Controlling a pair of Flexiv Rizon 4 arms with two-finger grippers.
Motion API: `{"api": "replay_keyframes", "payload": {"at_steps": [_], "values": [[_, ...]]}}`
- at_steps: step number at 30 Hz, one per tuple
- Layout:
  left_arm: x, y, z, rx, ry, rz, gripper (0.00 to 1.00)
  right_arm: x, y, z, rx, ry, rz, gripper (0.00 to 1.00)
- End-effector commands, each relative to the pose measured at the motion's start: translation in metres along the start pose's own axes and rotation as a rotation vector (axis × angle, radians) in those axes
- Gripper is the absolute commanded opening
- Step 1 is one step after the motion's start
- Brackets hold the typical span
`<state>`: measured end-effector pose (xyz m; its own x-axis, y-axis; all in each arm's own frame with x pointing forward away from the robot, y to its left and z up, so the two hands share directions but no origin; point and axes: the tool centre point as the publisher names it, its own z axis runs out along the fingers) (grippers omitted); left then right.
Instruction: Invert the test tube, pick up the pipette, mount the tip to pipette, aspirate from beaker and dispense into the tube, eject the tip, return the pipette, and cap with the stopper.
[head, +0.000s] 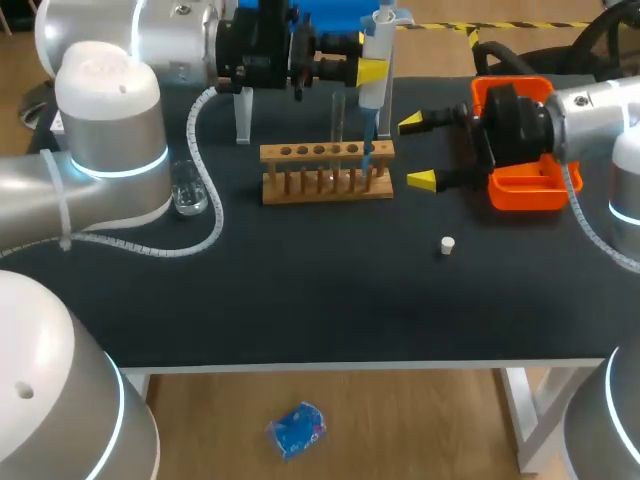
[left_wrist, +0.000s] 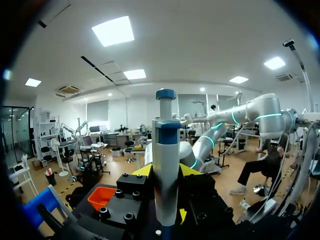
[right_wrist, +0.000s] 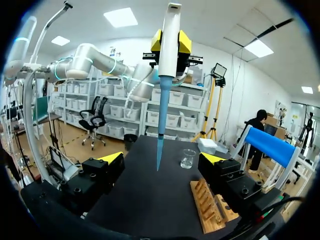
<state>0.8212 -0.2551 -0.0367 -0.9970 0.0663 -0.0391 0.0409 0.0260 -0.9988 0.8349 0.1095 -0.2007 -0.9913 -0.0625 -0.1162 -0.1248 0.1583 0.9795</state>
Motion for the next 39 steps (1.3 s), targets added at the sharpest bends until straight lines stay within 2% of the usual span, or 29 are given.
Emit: {"api": "replay_keyframes", "payload": {"at_steps": [1, 4, 14, 26, 39], "values": [[0.002, 0.019, 0.002, 0.006, -0.006, -0.011, 0.0, -0.002, -0.008, -0.004, -0.054, 0.006, 0.026, 1.0], [0.004, 0.028, 0.0, 0.016, -0.011, -0.014, 0.0, -0.001, -0.006, -0.006, -0.101, 0.005, 0.054, 1.0], [0.007, 0.054, -0.002, 0.029, -0.048, 0.0, 0.0, 0.008, 0.016, 0.003, -0.17, -0.015, 0.095, 1.0], [0.004, 0.079, -0.001, 0.019, -0.063, -0.028, 0.0, 0.013, 0.038, 0.019, -0.157, 0.002, 0.09, 1.0], [0.002, 0.092, 0.005, 0.01, -0.064, -0.043, 0.0, 0.013, 0.034, 0.042, -0.167, 0.045, 0.108, 1.0]]}}
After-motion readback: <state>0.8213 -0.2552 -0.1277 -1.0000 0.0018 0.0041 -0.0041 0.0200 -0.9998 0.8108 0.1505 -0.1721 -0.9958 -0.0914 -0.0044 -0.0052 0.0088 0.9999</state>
